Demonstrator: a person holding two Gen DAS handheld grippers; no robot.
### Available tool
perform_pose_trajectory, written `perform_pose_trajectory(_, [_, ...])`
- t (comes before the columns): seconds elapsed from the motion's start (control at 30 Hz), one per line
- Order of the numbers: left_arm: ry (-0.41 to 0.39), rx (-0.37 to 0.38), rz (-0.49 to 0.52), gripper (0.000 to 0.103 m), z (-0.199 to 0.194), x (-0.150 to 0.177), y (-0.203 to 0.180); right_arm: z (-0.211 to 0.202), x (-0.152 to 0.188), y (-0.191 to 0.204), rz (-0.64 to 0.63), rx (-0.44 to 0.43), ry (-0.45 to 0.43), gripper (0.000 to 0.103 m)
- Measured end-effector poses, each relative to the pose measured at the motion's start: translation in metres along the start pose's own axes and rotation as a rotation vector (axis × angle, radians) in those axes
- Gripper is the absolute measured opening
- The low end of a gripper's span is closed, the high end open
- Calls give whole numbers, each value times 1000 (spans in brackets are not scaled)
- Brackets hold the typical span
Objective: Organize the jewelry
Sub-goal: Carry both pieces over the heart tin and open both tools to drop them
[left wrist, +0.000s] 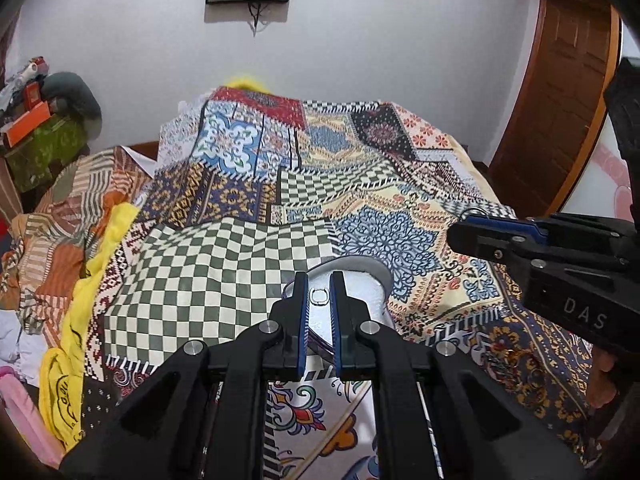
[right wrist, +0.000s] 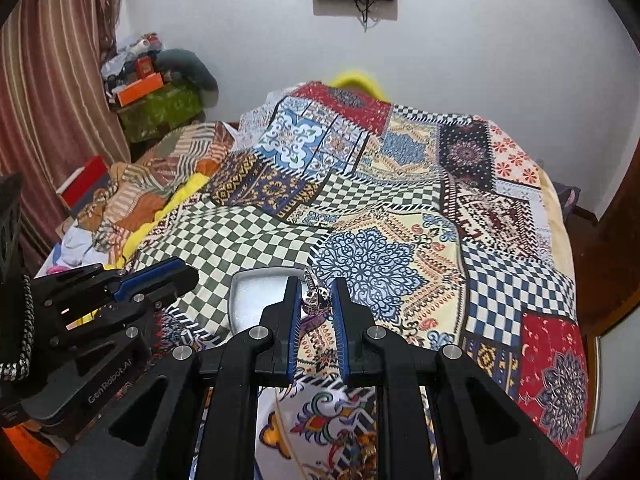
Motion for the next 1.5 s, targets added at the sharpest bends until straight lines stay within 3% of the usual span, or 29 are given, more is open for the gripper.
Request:
perform_pose_trajectory(0.47, [138, 69, 23, 8, 54, -2, 3, 57, -5, 3, -8, -98, 199, 14])
perform_pose_trajectory(0.8, [183, 93, 37, 8, 71, -1, 0, 82, 0, 10, -30, -148, 306, 14])
perform_pose_trajectory(1.2, [179, 75, 36, 9, 68, 1, 3, 80, -1, 16, -41, -156, 322, 14])
perform_pose_trajectory(1.37, [158, 66, 7, 22, 56, 0, 10, 69, -3, 15, -49, -125, 292, 16])
perform_pose_trajectory(1.5, [136, 53, -4, 23, 40, -1, 14, 57, -3, 14, -39, -134, 267, 21])
Point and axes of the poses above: each gripper's, at about its wrist camera, not at the fingertips, and z roughly the way its jaws point, y to its left, x to its underside, the point moved 8 cm from there along z, roughly the way its jaws point, and after that the axes turned 13 degrees about y, right-handed, at the moved point
